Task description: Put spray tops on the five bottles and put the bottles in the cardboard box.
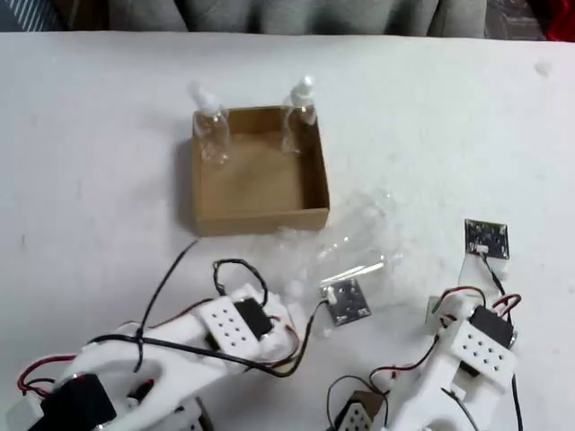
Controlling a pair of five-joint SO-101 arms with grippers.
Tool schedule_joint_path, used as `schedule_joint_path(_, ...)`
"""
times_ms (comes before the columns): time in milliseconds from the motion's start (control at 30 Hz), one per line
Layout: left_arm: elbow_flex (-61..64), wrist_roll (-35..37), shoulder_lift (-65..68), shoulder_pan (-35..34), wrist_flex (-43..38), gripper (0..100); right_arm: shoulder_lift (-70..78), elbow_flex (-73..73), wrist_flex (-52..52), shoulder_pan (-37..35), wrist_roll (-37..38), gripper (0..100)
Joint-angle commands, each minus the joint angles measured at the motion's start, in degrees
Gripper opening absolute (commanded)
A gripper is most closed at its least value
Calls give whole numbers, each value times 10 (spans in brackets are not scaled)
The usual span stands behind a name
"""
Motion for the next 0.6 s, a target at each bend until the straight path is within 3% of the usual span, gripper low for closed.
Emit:
schedule_joint_path(0, -31, -7, 0, 23, 53, 20, -7, -4, -7, -4, 7, 37)
schedule_joint_path(133, -32, -18, 0, 17, 78, 23, -7, -3, -7, -5, 7, 37)
schedule_joint_path(267, -89, -120, 0, -13, 161, 20, -7, -3, -7, -5, 6, 37)
schedule_joint_path(400, -170, -229, 0, -77, 275, 20, -7, -3, -7, -2, 6, 37)
schedule_joint_path(567, -193, -258, 0, -178, 311, 20, -7, -3, -7, -2, 6, 37)
